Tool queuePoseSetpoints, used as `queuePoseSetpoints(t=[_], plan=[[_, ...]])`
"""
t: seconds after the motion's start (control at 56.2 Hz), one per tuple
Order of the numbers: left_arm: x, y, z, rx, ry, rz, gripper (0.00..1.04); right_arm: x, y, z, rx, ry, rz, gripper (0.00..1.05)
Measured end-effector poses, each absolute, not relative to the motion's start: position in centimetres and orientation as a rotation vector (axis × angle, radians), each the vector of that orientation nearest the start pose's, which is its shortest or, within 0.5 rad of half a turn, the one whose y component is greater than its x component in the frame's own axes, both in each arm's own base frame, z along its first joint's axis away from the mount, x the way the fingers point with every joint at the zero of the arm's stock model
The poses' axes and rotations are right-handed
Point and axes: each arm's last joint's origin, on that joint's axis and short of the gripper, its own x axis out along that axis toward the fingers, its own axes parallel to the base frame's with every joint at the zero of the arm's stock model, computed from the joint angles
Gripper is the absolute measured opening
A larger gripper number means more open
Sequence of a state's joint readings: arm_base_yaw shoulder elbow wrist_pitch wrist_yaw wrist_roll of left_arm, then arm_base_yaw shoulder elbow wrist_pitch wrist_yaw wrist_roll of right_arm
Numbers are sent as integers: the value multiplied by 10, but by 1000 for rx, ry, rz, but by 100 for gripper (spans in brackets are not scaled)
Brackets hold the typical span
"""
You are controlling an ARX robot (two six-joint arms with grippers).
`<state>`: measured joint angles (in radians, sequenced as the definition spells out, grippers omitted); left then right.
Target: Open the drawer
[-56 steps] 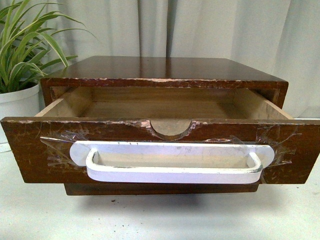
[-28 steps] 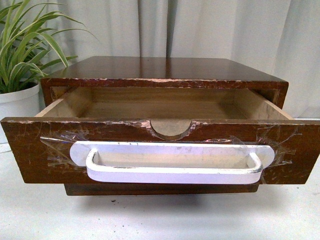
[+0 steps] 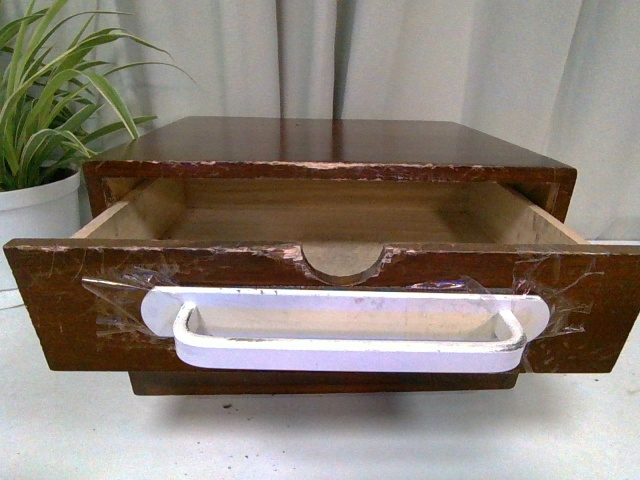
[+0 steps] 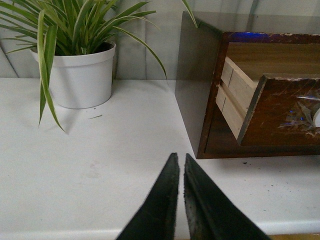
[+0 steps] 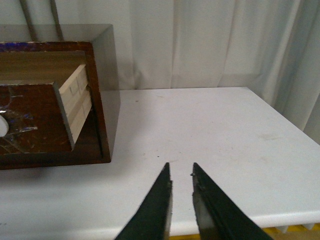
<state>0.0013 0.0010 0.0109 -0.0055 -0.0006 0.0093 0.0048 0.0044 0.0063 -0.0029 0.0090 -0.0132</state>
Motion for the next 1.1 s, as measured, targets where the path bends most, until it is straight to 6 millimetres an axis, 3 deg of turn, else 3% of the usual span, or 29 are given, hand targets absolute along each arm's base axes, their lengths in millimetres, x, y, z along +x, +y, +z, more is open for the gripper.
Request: queuePoseSetpoints(t=[0.071, 0.498, 0.552, 0.819, 0.996, 1.068, 1.103], plan=[[97, 0, 167, 4, -4, 1, 4, 98, 0, 165, -14, 1, 2, 1], [97, 0, 167, 2, -4, 1, 4, 98, 0, 165, -12, 1, 2, 1], [97, 0, 167, 1, -4, 1, 12, 98, 0, 165, -13, 1, 2, 2], [97, 0, 167, -1, -4, 1, 62, 98, 0, 165, -12, 1, 2, 53], [97, 0, 167, -1, -4, 1, 93, 98, 0, 165, -12, 1, 2, 81], [97, 0, 167, -1, -4, 1, 100, 98, 0, 165, -12, 1, 2, 92], [97, 0, 167, -1, -4, 1, 98, 98, 0, 165, -10, 1, 2, 98]])
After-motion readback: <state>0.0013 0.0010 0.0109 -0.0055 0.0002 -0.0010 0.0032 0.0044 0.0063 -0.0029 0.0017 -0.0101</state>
